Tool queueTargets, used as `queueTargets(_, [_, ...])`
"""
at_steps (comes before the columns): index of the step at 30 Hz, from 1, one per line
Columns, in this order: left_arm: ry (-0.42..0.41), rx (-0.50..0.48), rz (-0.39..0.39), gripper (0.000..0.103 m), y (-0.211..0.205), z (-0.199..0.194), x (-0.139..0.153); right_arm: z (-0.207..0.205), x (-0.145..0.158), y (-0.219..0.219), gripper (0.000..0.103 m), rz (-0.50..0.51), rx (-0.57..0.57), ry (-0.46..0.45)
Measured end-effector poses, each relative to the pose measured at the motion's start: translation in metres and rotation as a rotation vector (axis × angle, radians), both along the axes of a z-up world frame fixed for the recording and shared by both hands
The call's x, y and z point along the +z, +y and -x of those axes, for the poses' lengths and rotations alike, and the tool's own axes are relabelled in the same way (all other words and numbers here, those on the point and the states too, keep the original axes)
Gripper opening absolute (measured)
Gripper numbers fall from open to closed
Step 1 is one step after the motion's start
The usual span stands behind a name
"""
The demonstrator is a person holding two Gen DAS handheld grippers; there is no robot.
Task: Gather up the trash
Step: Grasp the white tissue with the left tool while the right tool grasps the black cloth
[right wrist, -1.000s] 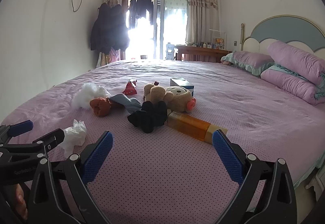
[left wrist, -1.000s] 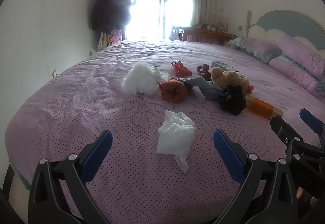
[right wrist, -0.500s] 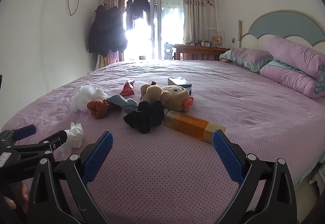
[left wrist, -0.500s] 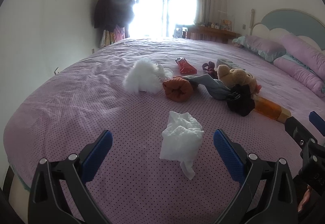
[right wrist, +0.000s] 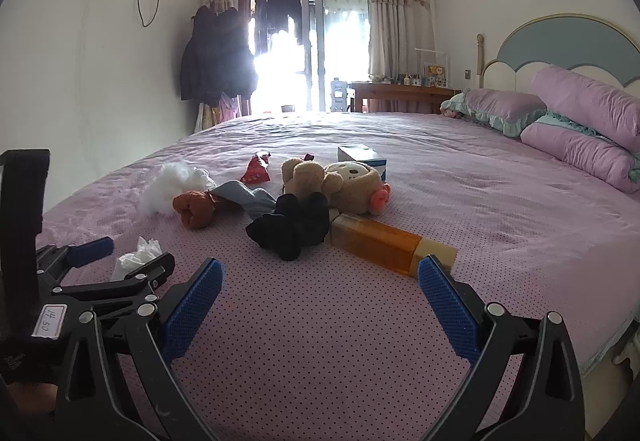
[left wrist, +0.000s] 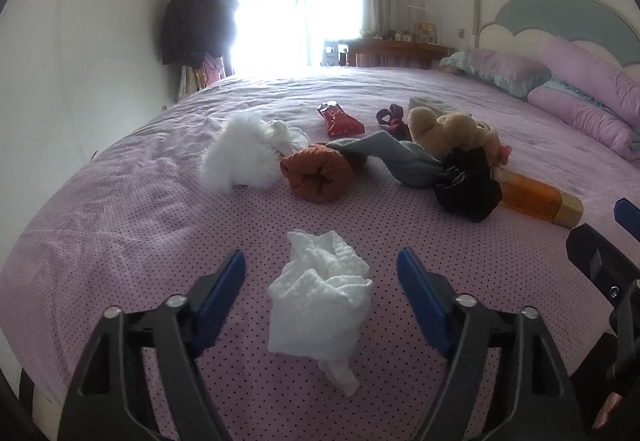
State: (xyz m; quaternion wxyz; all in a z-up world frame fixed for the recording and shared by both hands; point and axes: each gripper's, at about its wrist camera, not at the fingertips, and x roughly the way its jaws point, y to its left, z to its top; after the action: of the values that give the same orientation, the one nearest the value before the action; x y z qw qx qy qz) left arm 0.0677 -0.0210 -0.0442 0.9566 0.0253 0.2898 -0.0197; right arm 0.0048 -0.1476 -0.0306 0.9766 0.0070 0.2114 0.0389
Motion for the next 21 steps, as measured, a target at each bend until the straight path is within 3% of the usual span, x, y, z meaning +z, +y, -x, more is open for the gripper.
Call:
queueTargets(2, [0.051, -0.01, 0.04, 0.042, 0.004, -0.008, -0.007, -0.002, 0.0, 0.001, 0.095, 0.0, 0.012, 0.0])
queueTargets(3, [0.072, -0.026, 0.075, 0.036, 0.007, -0.012, -0.011, -0.002, 0.001, 0.002, 0.095, 0.0, 0.017, -0.001])
queueTargets(6, [0.065, -0.057, 0.178, 0.029, 0.02, -0.014, -0.013, -0.004, 0.001, 0.003, 0.095, 0.0, 0.028, -0.007])
queueTargets(12, [0.032, -0.108, 0.262, 0.028, 0.036, -0.009, -0.004, -0.013, 0.0, 0.005, 0.095, 0.001, 0.037, 0.0])
queueTargets(21, [-0.009, -0.136, 0.271, 0.028, 0.038, -0.003, 0.012, -0.053, 0.002, 0.013, 0.094, -0.032, 0.103, 0.021])
